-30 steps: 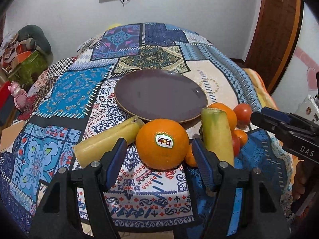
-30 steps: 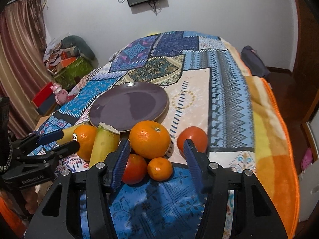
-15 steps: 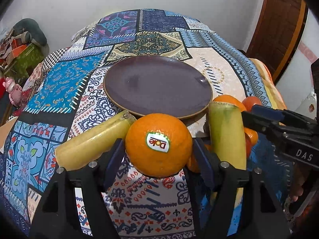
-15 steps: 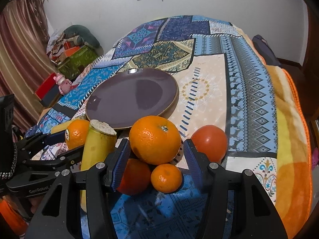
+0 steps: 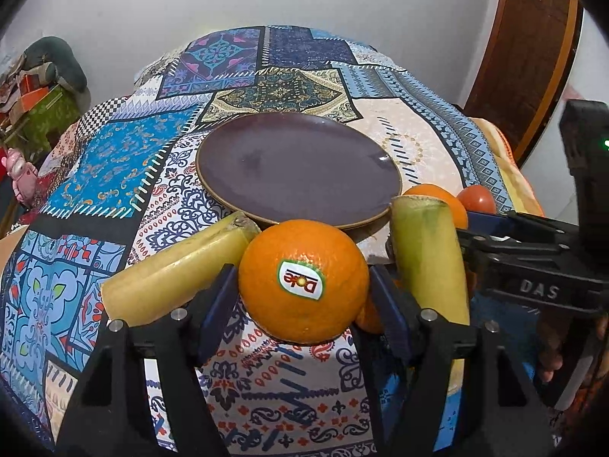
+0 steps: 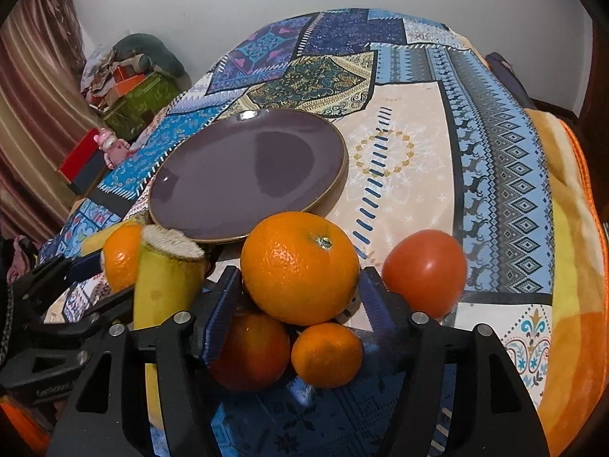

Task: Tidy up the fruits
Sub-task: 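Grasp the Dole-labelled orange with the left gripper while the right gripper grasps the other large orange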

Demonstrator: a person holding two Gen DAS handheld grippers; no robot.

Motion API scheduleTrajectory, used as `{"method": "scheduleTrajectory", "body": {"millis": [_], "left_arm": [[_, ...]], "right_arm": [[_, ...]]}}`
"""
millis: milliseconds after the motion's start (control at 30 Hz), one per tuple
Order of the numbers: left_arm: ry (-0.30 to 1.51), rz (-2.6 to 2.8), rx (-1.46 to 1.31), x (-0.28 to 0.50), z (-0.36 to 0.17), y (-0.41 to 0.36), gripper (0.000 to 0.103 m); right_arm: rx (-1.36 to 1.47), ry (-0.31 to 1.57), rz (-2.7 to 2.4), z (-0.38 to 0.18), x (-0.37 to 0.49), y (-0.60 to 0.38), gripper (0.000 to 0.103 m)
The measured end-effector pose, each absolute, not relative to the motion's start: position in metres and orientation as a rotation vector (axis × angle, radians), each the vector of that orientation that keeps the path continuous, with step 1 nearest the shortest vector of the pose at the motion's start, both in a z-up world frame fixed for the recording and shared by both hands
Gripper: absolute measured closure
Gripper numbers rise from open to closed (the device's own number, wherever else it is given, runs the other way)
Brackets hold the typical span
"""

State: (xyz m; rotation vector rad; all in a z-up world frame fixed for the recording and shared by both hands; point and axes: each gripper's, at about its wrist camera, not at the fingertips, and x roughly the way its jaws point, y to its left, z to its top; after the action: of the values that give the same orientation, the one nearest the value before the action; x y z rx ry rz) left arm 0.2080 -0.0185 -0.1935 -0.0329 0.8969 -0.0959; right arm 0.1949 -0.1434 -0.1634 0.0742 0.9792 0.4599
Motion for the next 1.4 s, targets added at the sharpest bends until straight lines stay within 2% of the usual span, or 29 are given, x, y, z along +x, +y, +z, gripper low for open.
{"method": "scheduleTrajectory", "body": {"millis": [167,500,1000,1400], "left_arm": [[0.895,-0.104,-0.055,0.207,-0.193,-0.015,0.034],[0.873,-0.123,-0.050,0.199,-0.182,-0.017,0.035],[0.793,-0.129,-0.061,0.189,-0.128,-0.005,0.035],[0.722,-0.102,-0.062,0.208,-0.092,0.019,0.035]], "right_arm": [[0.131,1.018,0.468,-0.171,0.202,-0.144,0.037],[0.086,0.992,0.447,-0.164,0.195,-0.143,0.040],[0.085,0.837,0.449,-0.106,0.181,-0.147,0.040],[0.087,0.768,0.455,-0.084,0.195,-0.135,0.040]]}}
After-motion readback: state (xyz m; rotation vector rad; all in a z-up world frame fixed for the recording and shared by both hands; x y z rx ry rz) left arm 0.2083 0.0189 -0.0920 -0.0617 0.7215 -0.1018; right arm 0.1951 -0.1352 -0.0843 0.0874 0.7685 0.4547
